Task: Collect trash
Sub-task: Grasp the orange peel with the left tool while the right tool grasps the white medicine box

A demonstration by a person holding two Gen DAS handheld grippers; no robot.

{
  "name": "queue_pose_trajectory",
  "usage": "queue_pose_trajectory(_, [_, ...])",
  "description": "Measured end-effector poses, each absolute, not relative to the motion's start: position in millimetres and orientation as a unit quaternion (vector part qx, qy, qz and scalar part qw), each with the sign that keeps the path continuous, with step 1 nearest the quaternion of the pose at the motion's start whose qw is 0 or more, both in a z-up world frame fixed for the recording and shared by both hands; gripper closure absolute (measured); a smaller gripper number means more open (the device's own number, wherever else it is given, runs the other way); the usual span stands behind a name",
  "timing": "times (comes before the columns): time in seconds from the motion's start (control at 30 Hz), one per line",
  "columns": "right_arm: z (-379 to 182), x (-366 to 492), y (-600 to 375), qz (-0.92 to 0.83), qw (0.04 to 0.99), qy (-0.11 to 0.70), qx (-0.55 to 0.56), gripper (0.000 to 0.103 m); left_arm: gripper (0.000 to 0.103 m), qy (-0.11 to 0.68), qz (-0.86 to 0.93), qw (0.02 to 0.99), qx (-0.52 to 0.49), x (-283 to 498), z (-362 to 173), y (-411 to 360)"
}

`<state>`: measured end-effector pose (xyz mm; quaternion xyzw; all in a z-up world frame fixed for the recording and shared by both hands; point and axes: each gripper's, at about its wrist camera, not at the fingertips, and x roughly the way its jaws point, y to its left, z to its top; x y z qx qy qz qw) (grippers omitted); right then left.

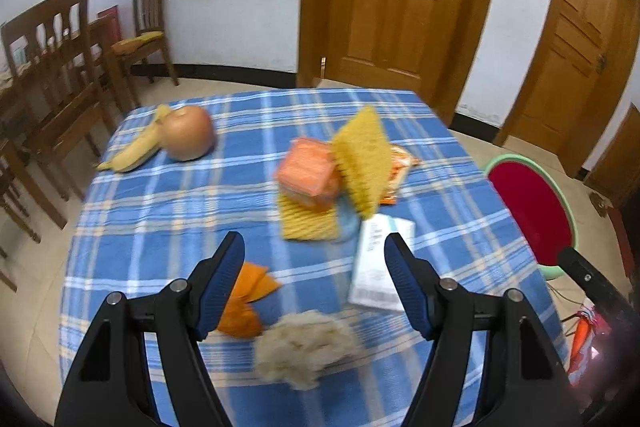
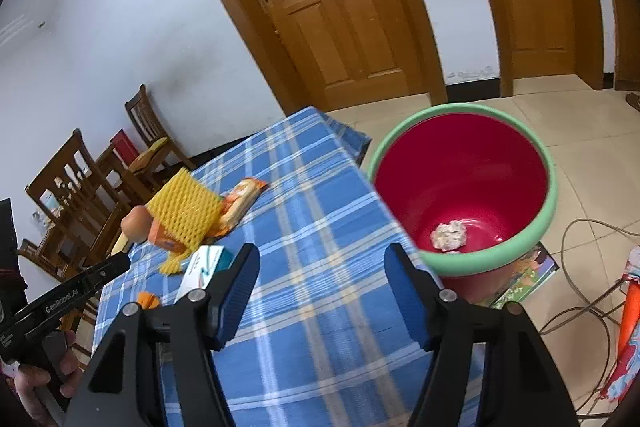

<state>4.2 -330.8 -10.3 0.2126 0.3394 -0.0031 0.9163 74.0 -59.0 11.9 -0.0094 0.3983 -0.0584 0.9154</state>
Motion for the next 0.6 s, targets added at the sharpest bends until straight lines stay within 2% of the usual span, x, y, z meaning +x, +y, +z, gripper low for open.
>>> queue_pose_trajectory(0.1, [-11,5,-321,0.003,0.916,0.342,0.209,0.032,0.031,0.403,-0.041,0.914,-0.017,71,5,-38])
queue_pose_trajectory(0.6, [-19,17,-277,0.025,0.911,0.372,0.175,0.031,0.031,0.448,-0.004,0.893,-0.047,71,-46,13])
